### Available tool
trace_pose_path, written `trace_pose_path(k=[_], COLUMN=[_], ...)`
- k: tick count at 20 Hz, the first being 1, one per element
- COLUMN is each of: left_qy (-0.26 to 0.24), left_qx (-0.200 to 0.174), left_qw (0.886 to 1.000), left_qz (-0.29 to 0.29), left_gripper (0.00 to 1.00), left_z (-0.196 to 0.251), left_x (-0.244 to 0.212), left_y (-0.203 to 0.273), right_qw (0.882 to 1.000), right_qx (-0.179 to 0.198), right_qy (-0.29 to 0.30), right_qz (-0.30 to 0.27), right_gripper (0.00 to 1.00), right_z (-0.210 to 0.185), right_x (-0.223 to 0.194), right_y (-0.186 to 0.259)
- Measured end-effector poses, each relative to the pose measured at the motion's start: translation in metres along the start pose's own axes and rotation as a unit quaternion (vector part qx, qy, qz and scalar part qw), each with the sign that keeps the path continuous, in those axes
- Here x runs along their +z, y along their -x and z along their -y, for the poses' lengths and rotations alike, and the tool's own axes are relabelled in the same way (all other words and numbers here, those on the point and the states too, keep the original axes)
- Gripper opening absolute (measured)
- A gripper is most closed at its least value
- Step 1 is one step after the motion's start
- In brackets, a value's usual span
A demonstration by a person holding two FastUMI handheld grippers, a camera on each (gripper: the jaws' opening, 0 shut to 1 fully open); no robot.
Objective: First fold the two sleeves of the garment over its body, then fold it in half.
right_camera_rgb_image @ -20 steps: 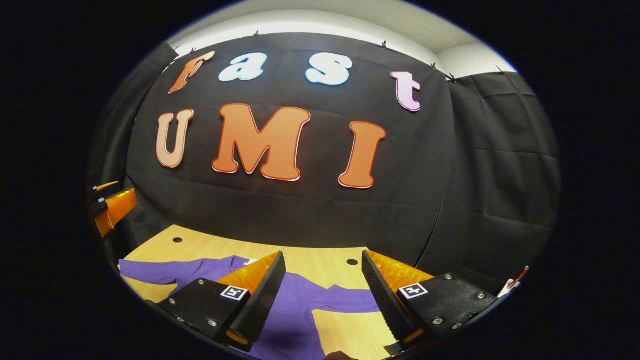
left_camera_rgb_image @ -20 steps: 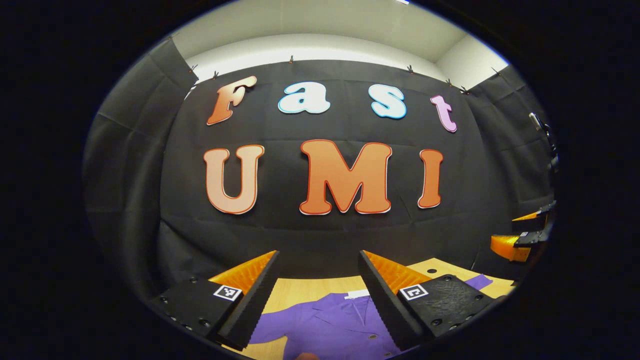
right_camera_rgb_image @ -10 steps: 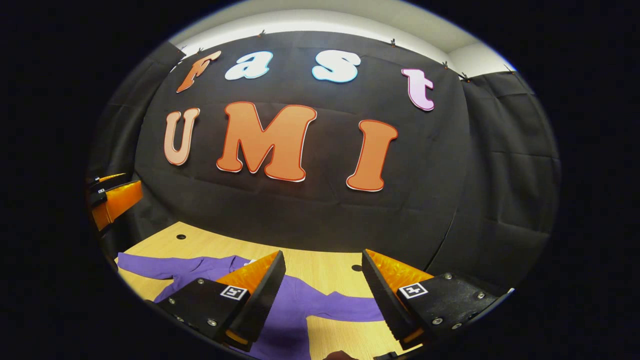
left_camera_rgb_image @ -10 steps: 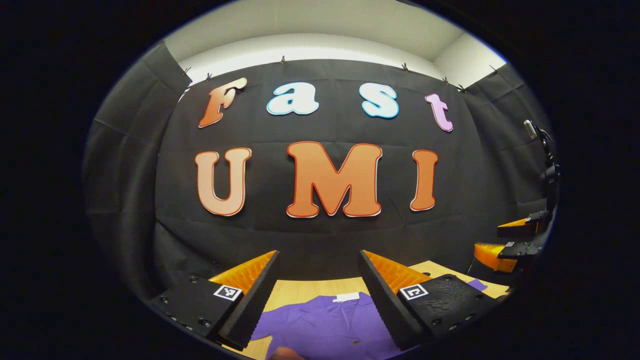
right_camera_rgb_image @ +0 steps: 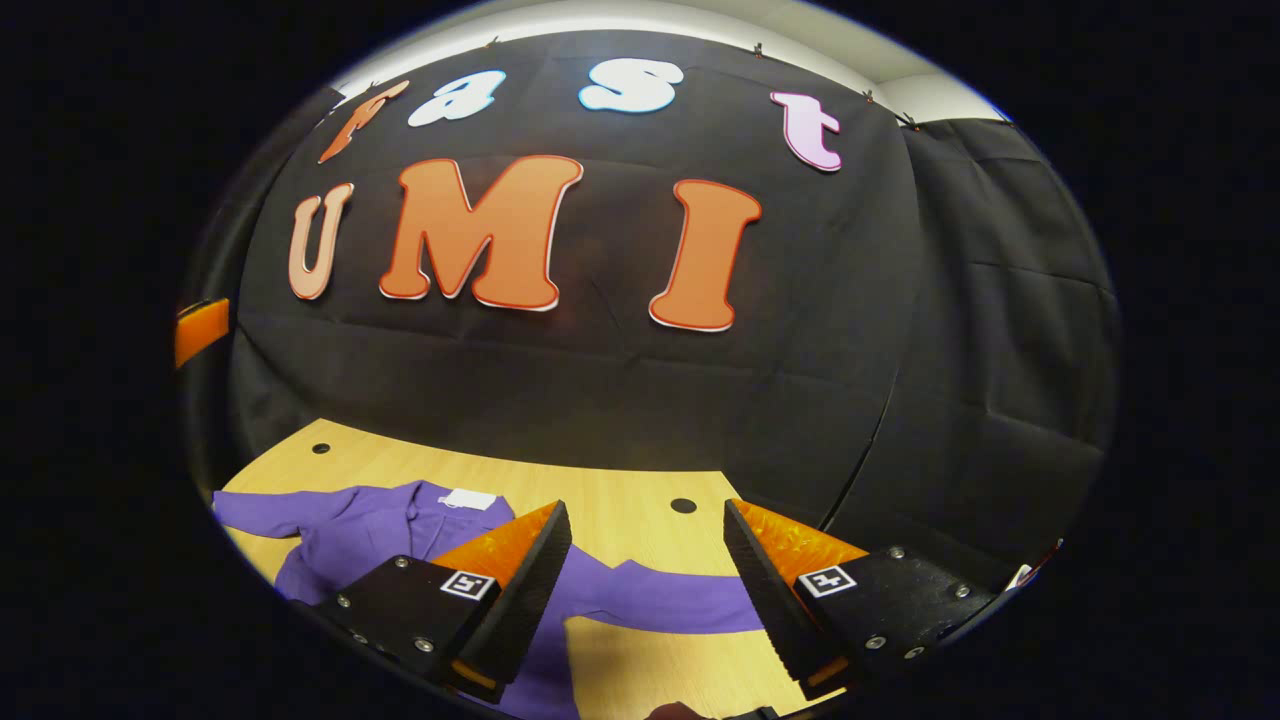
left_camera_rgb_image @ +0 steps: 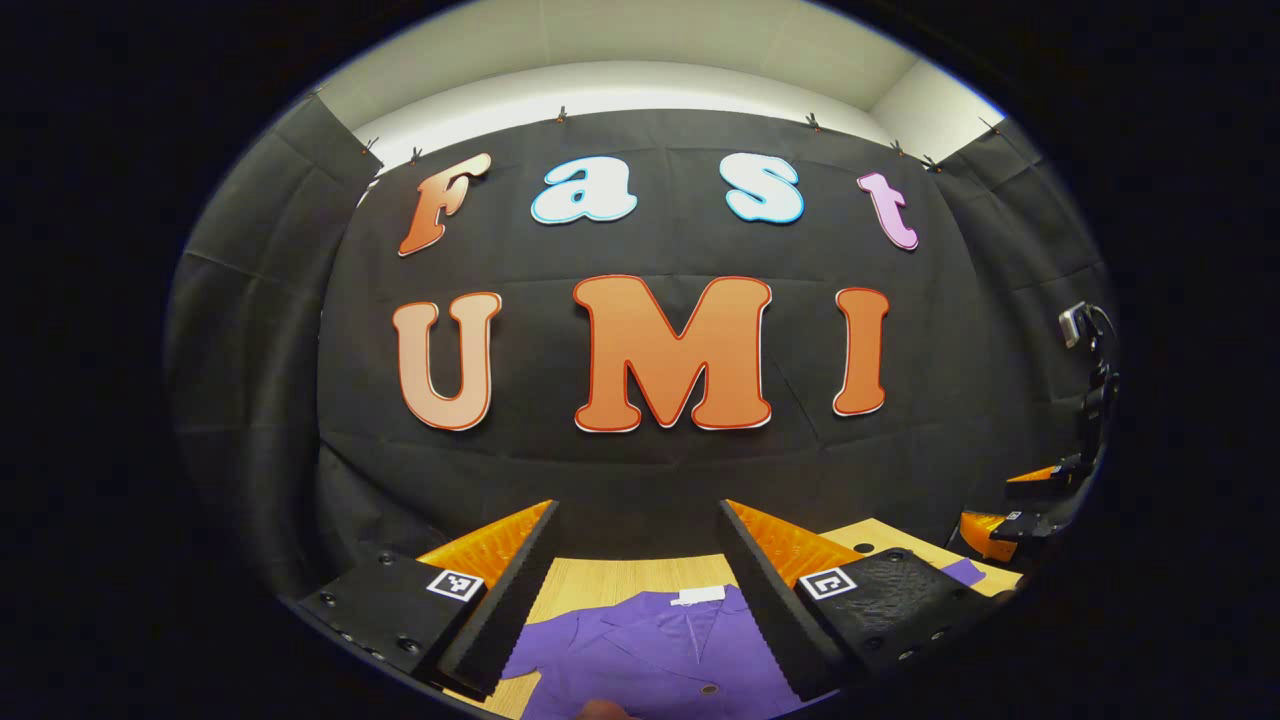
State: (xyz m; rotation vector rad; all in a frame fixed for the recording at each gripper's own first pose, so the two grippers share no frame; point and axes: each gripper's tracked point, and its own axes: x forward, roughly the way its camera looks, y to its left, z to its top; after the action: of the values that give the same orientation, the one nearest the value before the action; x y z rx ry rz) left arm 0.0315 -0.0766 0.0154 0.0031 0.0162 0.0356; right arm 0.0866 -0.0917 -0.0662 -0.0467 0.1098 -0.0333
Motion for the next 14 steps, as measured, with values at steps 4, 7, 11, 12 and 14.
trace_pose_path(k=[4,7,11,12,14], left_qy=[-0.011,-0.015,-0.018,-0.020,-0.028], left_qx=[0.016,0.027,0.041,0.044,0.055], left_qw=[1.000,1.000,0.999,0.999,0.998], left_qz=[0.005,0.004,-0.005,-0.012,-0.026], left_gripper=[0.99,0.99,0.98,0.99,0.99], left_z=[-0.006,-0.010,-0.015,-0.014,-0.018], left_x=[0.004,0.003,0.002,-0.002,-0.006], left_y=[-0.001,0.002,0.005,0.006,0.007], right_qw=[0.999,0.994,0.982,0.979,0.973], right_qx=[-0.036,-0.043,-0.078,-0.085,-0.088], right_qy=[0.011,0.015,-0.006,-0.013,-0.029], right_qz=[-0.030,-0.097,-0.170,-0.183,-0.211], right_gripper=[0.94,0.94,0.95,0.95,0.96], right_z=[0.036,0.058,0.098,0.109,0.128], right_x=[-0.040,-0.092,-0.140,-0.151,-0.167], right_y=[-0.029,-0.048,-0.070,-0.077,-0.088])
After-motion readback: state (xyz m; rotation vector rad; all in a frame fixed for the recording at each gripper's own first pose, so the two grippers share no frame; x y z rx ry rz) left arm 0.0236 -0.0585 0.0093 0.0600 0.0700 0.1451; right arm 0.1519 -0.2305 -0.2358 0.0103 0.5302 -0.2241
